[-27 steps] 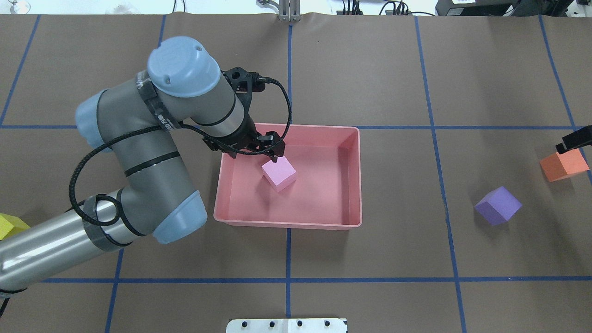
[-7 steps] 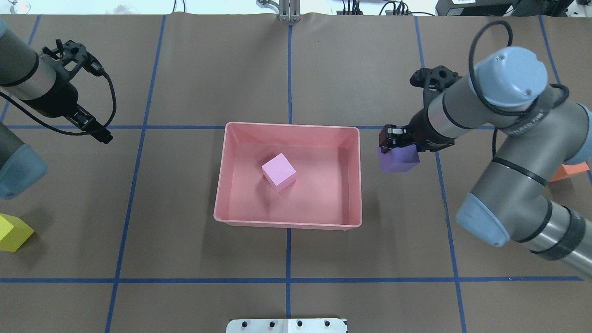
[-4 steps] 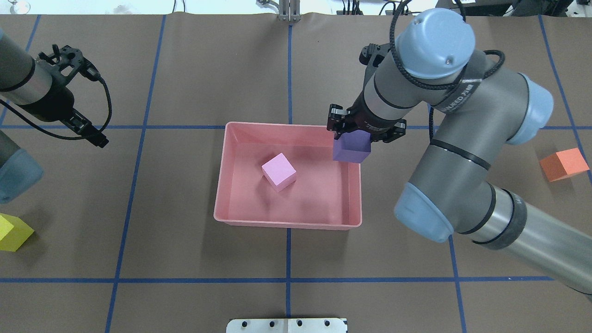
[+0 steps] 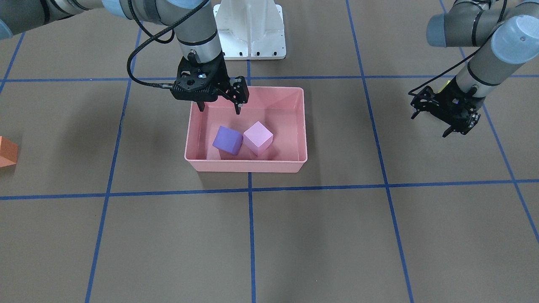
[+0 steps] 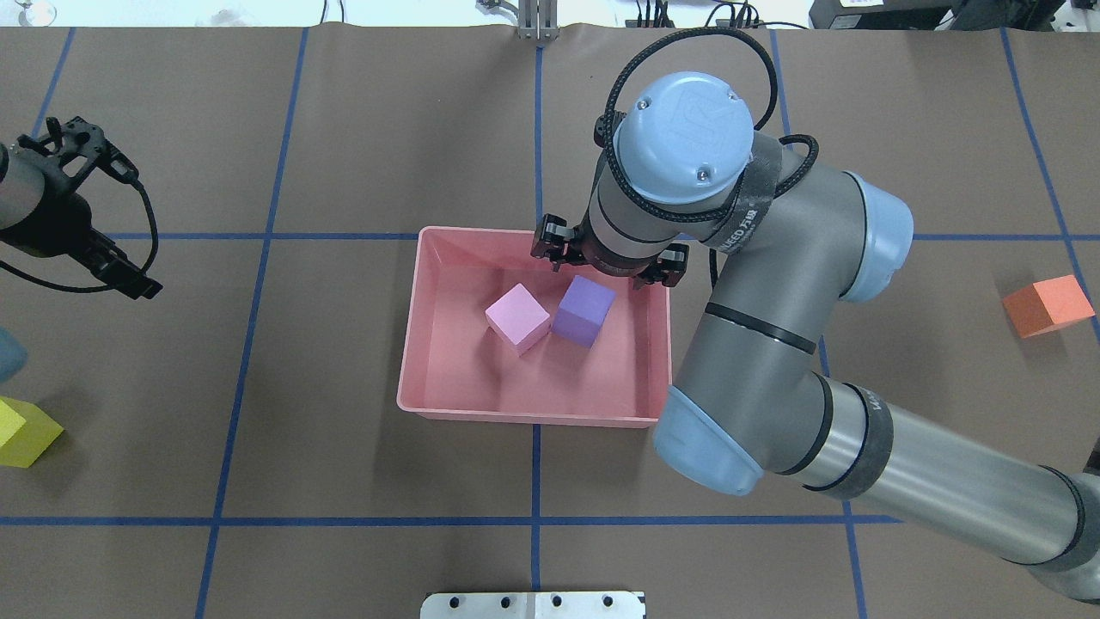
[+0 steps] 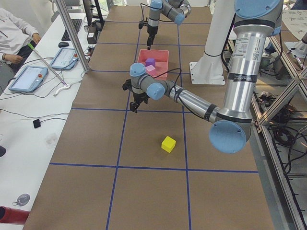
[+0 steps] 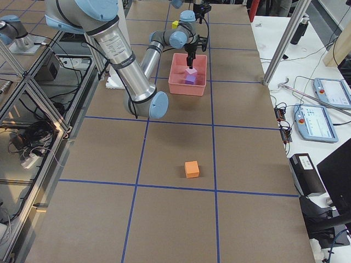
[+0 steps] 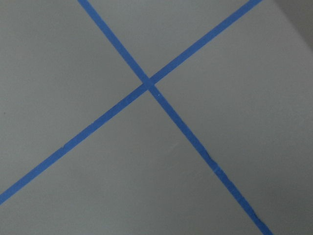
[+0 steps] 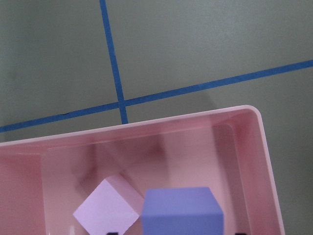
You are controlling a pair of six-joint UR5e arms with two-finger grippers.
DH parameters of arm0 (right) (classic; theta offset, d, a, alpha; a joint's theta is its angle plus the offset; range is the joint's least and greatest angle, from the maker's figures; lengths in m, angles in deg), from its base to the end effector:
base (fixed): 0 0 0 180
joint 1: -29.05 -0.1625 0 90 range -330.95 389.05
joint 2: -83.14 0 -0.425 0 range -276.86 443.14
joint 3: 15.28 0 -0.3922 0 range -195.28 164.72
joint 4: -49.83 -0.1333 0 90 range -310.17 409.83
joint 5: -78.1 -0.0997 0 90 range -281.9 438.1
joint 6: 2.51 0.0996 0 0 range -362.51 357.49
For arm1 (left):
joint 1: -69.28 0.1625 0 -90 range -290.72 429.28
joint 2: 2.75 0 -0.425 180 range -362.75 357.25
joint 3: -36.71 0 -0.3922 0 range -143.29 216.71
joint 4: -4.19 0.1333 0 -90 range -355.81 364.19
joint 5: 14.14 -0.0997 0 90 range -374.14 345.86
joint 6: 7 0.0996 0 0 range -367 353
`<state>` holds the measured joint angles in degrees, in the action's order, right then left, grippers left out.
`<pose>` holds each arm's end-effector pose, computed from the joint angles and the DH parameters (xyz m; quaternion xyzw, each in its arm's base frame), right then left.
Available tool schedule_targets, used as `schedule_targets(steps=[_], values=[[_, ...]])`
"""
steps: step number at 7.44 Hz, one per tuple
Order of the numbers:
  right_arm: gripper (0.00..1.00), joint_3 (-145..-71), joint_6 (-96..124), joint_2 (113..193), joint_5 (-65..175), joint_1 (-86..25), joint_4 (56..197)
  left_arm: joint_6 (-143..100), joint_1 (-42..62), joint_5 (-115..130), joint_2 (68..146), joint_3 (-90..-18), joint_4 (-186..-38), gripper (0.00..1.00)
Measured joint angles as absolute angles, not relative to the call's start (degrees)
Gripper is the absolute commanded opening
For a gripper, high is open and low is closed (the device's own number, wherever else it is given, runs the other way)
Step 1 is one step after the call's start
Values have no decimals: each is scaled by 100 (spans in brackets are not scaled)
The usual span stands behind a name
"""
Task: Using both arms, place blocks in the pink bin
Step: 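Carry the purple cube into the pink bin and release it, then lift the right gripper away while the left gripper reaches the yellow cube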
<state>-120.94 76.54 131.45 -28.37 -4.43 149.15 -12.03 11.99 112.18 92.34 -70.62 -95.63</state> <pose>-0.4691 -0.4362 0.1394 0.0312 -0.4223 0.1194 0.8980 0.2225 -0.4839 0.4509 0.1528 0.3687 0.3024 0.8656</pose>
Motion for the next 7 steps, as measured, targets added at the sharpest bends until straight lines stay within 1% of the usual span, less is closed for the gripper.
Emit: schedule_targets(steps=[2,4,7], values=[[100,-12114,7458,13219,-2848,-510,14956,-612,930,11222,8639,-7173,-9743,100],[100,-12181,6725,13349,-3160,-944,15205,-569,840,11218,7773,-7270,-10599,100],[100,-12502,5138,14014,-3894,-1865,15295,-1096,832,11213,6789,-7193,-11927,100]])
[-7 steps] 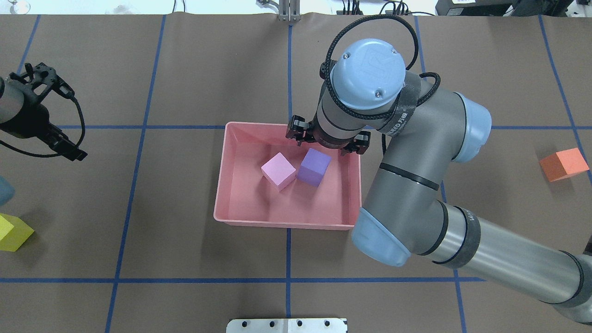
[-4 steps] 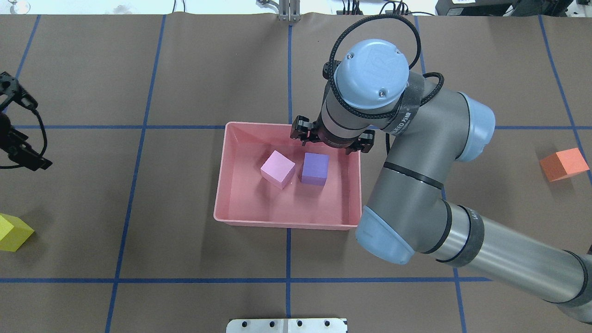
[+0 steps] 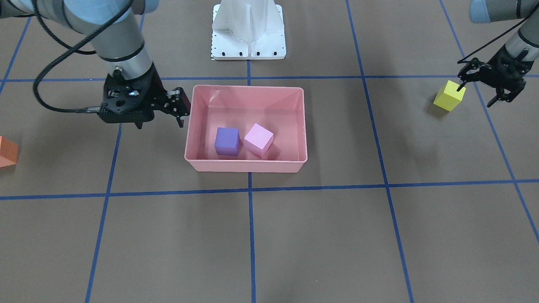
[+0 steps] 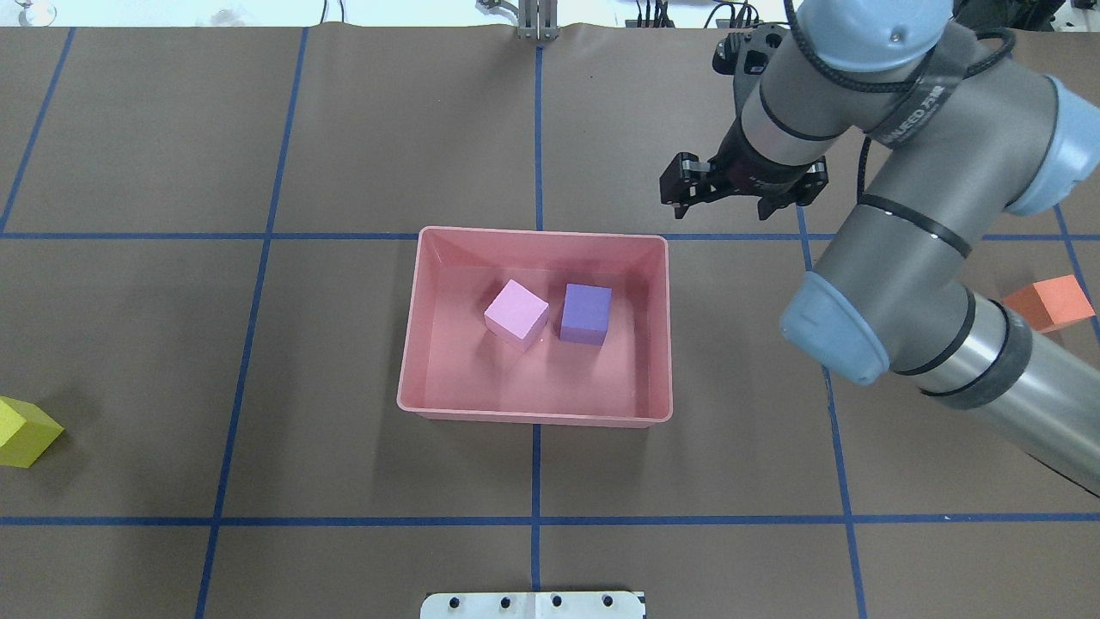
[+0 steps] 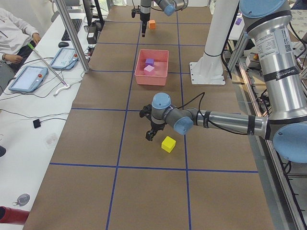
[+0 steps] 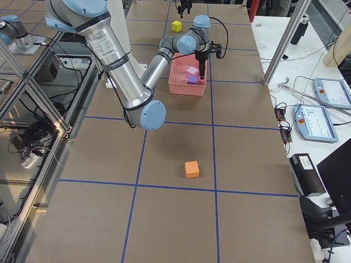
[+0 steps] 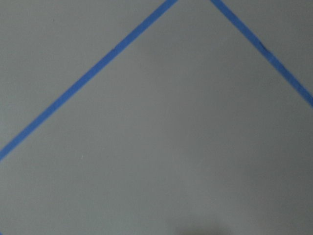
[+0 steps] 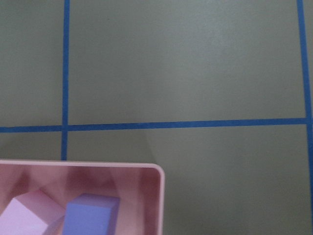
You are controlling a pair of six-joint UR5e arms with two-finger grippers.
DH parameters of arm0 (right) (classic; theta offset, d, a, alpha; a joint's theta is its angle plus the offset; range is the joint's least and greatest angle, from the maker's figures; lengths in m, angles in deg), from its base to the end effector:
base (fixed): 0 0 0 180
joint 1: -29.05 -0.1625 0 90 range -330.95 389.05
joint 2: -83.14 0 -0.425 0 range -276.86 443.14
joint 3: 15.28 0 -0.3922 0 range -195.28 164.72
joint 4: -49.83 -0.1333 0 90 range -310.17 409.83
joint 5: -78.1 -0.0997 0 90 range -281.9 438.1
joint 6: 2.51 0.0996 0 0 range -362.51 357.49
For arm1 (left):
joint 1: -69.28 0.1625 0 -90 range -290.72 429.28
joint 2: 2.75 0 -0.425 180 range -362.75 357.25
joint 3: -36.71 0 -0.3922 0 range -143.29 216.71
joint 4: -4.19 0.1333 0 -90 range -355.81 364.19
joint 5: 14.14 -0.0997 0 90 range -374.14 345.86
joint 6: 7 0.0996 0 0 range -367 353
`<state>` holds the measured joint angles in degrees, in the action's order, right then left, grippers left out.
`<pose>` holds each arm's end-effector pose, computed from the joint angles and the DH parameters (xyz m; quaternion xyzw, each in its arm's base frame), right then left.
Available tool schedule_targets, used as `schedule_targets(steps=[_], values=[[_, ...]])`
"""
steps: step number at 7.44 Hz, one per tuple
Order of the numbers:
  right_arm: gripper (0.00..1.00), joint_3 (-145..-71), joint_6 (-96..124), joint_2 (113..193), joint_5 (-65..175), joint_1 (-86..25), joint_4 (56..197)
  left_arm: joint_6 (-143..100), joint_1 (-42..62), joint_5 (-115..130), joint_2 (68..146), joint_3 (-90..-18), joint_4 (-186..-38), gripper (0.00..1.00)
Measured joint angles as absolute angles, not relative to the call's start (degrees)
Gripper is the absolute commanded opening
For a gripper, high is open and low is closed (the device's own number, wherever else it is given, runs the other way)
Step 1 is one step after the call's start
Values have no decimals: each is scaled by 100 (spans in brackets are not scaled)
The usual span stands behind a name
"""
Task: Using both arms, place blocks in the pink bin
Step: 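Lift the right gripper away while the left gripper reaches the yellow cube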
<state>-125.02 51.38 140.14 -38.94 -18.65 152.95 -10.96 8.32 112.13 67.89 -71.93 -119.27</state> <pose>-0.3402 -0.5047 0.2115 0.0564 -0.3921 0.0135 0.9181 0.1187 -0.3671 0.5820 0.1720 0.3624 0.2836 0.8710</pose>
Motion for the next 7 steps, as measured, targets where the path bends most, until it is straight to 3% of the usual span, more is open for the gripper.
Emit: schedule_targets(steps=[4,7], values=[[100,-12732,3542,14814,-4556,-2708,15267,-2695,908,11196,6404,-6536,-13554,100],[100,-12825,3118,15111,-4716,-2923,15262,-3090,1287,11165,6409,-6441,-13727,100]])
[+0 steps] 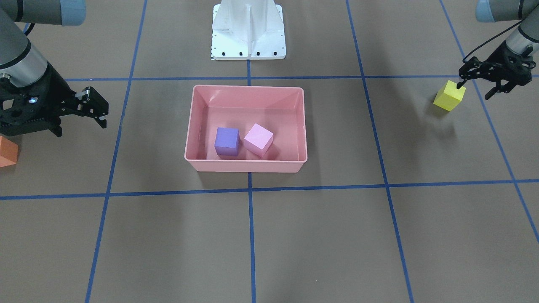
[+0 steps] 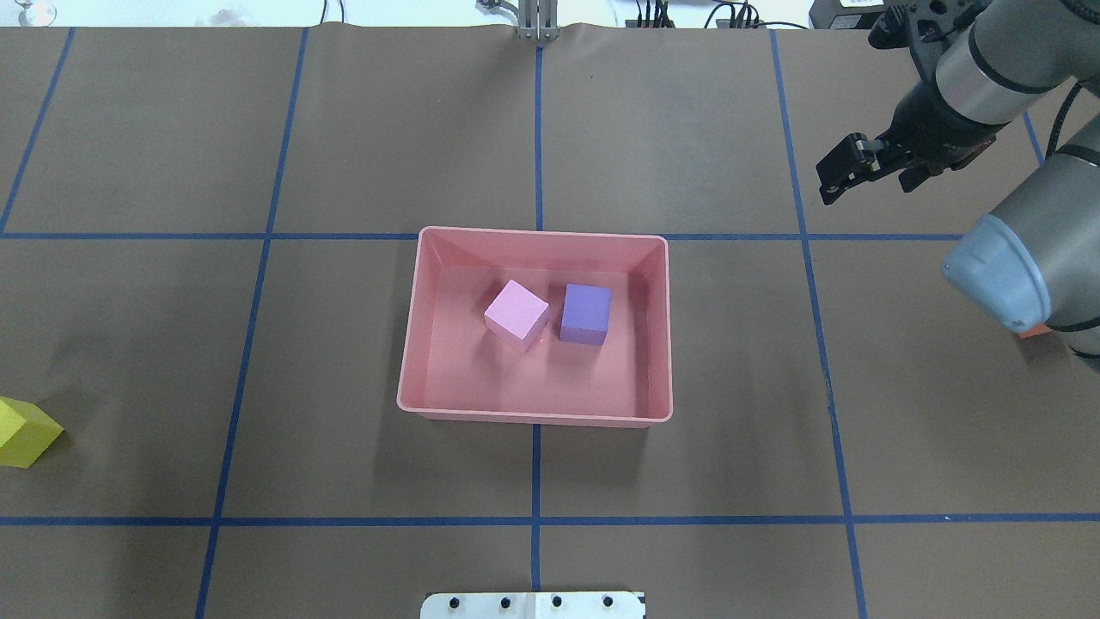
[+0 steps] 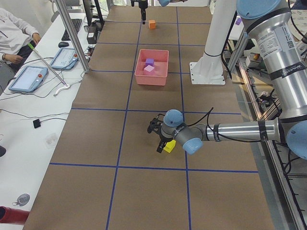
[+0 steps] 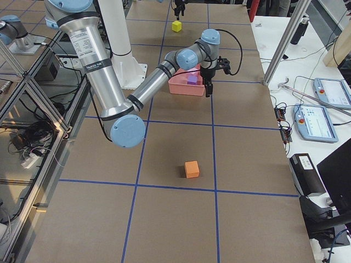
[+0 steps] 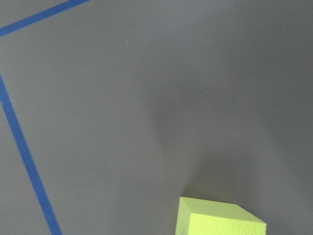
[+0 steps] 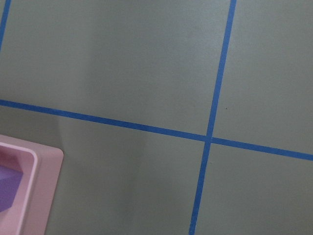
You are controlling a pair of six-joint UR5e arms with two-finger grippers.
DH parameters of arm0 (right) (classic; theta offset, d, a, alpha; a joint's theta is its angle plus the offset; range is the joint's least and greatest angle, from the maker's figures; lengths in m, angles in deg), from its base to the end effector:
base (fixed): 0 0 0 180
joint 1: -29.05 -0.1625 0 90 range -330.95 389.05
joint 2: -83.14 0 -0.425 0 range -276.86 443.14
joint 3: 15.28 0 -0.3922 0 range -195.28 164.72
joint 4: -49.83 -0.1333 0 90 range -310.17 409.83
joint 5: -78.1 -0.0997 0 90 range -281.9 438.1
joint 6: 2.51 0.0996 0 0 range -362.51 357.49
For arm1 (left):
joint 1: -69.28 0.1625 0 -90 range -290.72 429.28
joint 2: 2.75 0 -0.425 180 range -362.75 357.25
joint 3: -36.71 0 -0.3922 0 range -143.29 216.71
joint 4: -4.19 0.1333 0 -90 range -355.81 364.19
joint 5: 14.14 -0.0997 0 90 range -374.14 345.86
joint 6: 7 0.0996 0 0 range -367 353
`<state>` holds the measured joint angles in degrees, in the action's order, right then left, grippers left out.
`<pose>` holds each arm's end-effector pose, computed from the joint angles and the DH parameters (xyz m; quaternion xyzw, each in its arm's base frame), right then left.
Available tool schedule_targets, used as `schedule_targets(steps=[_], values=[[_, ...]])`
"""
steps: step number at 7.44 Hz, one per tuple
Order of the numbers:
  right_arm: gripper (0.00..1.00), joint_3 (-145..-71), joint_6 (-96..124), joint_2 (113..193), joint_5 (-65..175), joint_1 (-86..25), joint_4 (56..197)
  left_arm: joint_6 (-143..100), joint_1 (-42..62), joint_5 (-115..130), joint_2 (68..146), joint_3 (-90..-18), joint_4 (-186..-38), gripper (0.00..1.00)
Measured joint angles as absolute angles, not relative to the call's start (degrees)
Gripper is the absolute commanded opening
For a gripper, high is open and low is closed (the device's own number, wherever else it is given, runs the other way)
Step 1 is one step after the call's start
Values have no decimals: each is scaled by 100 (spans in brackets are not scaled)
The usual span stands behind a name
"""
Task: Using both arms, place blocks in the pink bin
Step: 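Lift the right gripper away while the left gripper reaches the yellow cube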
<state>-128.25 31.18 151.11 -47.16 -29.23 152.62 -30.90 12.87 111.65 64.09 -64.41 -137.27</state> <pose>-0.2323 -0.5200 0.2948 0.0652 -0.3877 -0.0683 0.9169 0.1282 -0.3287 0.6342 0.1423 0.4080 0.1789 0.8839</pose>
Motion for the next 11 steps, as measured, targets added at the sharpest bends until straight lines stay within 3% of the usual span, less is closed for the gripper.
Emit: schedule_targets(steps=[4,5,6,7,9,11], values=[[100,-12852,3072,15192,-4732,-2980,15257,-3174,2017,10781,6400,-6422,-13731,100],[100,-12867,3072,15222,-4732,-2983,15259,-3165,2108,10743,6397,-6407,-13730,76],[100,-12874,3071,15257,-4732,-2983,15261,-3158,2180,10682,6397,-6384,-13726,17],[100,-12874,3062,15299,-4730,-2984,15259,-3148,2229,10598,6404,-6368,-13724,0],[100,-12868,2900,15387,-4728,-2987,15259,-3124,2226,10691,6461,-6493,-13655,0],[100,-12848,2415,15597,-4719,-3077,15267,-3120,2020,11137,6669,-7176,-12760,0]])
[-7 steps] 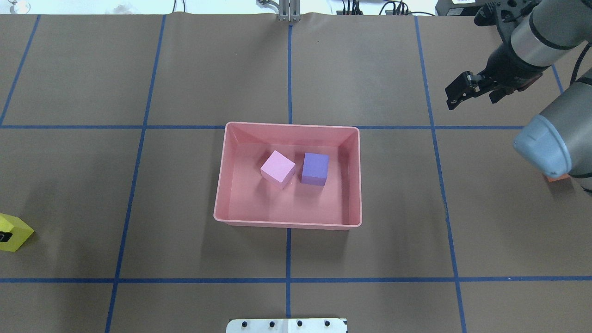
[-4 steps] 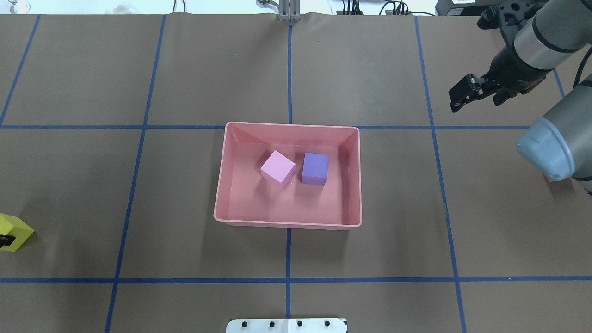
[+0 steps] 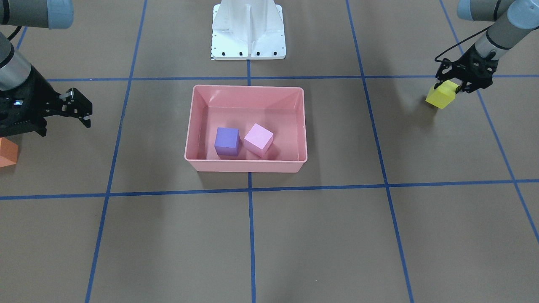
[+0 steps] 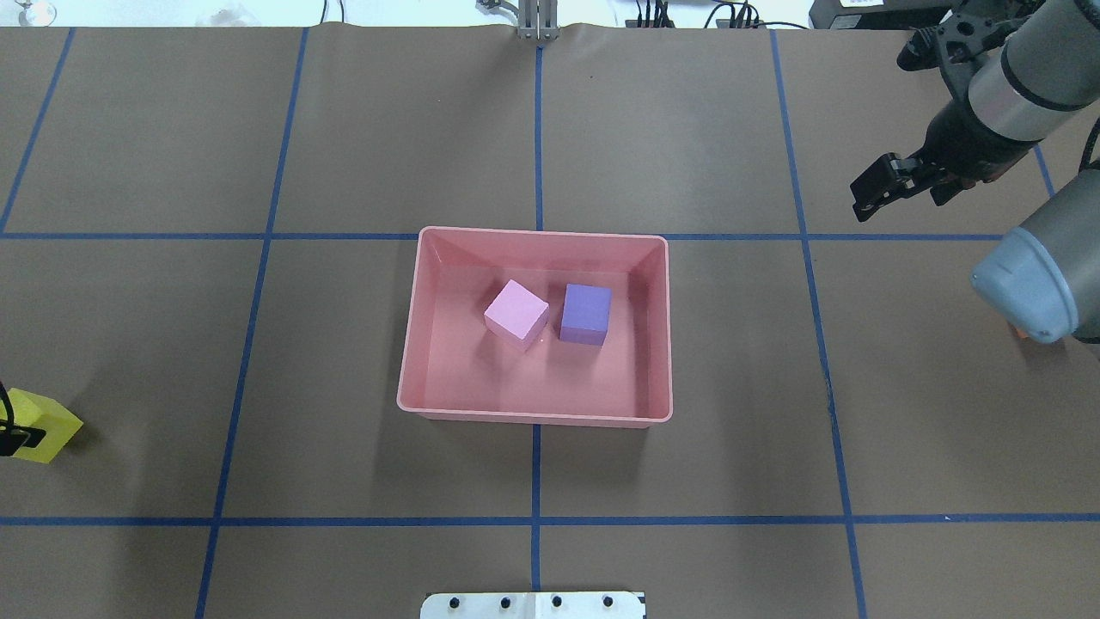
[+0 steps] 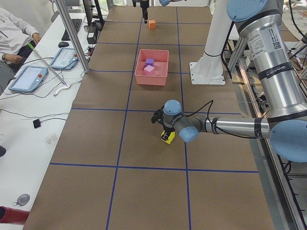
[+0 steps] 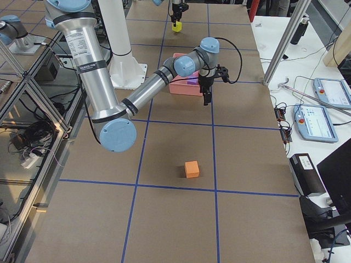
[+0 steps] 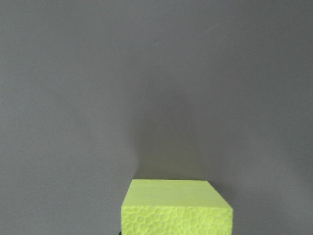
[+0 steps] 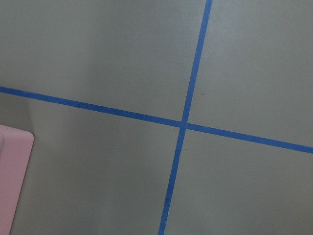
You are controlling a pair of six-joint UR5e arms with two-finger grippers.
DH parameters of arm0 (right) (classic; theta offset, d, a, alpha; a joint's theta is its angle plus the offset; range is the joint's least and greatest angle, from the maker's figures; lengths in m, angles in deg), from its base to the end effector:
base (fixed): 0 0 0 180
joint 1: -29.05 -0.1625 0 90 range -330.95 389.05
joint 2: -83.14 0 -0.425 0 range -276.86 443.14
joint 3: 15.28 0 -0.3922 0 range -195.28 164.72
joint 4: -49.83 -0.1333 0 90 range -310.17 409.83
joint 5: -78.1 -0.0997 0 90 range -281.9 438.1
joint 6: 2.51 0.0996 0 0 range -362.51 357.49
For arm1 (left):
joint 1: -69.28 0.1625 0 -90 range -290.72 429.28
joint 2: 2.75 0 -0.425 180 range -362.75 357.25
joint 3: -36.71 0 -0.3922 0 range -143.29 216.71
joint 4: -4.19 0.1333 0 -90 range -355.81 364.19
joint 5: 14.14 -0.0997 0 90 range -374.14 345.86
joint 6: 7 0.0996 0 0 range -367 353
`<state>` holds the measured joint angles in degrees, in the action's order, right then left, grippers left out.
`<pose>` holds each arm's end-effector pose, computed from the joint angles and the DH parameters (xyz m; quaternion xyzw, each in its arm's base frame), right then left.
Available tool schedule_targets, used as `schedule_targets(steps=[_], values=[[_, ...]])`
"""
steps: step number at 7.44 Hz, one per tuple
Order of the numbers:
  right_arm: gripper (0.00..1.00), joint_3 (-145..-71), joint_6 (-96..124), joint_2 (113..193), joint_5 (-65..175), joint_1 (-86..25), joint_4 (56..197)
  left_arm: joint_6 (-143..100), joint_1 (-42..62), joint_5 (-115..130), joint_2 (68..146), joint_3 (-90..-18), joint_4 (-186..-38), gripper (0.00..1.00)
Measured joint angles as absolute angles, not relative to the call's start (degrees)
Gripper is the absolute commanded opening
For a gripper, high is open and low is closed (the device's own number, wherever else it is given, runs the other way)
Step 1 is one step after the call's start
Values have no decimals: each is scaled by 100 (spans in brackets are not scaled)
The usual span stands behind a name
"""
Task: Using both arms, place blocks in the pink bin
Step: 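Lift the right gripper away while the left gripper reaches the yellow cube, then grasp the yellow cube with the left gripper and drop it in the bin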
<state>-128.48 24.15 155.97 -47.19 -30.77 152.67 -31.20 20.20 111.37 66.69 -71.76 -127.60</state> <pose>-0.2111 -0.5138 0.3405 0.0593 -0.3668 -0.1005 0.9229 0.1861 -0.3299 0.5734 0.1182 0.4158 0.2327 0.8712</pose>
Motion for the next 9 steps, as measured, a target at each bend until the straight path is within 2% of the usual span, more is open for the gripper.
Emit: schedule_targets(steps=[1,3,5,6,7,9], values=[[100,-12841,2076,15759,-4718,-3193,15271,-3127,1935,11231,7123,-7689,-11730,0],[100,-12825,1333,16193,-4722,-3487,15238,-3227,1876,11273,8829,-8282,-9291,0],[100,-12598,935,16700,-4821,-3701,14654,-3651,1905,11277,10624,-8235,-7539,0],[100,-12319,777,16957,-4946,-3832,14093,-3962,1992,11271,11295,-8064,-7116,0],[100,-11993,581,17207,-5048,-3978,13512,-4337,2186,11254,11826,-7821,-6938,12],[100,-11477,92,17574,-5126,-4230,12813,-4950,2674,11061,12537,-7352,-6861,72]])
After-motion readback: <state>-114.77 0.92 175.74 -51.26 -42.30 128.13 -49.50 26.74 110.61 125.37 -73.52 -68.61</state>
